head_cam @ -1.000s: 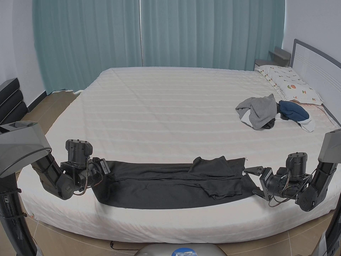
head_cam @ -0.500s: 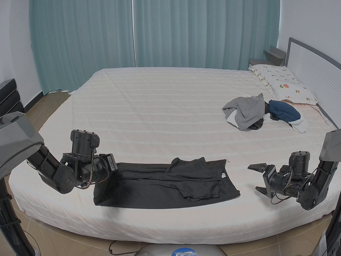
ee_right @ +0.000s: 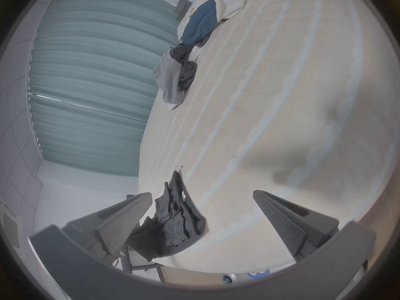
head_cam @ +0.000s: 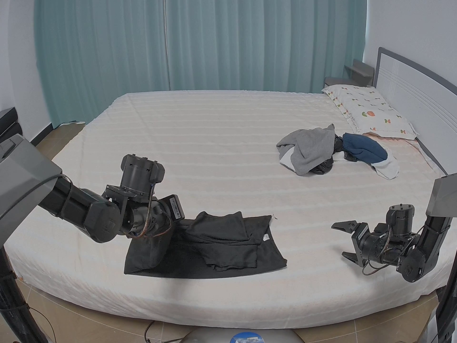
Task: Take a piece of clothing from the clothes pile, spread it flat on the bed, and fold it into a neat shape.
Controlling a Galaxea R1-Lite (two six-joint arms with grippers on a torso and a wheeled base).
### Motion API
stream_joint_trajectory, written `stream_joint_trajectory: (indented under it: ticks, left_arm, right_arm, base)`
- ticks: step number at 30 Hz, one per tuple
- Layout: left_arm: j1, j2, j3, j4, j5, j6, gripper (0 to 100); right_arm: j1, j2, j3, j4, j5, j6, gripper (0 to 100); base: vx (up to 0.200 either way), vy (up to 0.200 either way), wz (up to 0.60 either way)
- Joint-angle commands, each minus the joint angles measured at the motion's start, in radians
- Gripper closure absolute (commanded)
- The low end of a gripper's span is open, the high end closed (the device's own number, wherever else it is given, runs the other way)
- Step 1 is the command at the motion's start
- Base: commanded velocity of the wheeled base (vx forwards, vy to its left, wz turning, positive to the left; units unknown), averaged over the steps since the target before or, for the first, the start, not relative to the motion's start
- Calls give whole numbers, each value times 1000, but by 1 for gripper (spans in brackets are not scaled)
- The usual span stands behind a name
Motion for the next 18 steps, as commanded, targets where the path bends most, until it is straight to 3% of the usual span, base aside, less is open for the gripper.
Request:
stream_joint_trajectory:
  ticks: [1,6,18]
  left_arm:
    - [-48,57,-80,38,0,-21,100]
    - [-71,111,-155,86,0,-24,100]
    - [-109,252,-281,106,-5,-111,100]
  right_arm:
    - [9,3,3,0,1,0,0]
    - [14,3,5,-1,2,0,0]
    - [17,5,5,0,2,0,0]
  base:
    - [0,-200,0]
    - [0,-200,0]
    - [0,0,0]
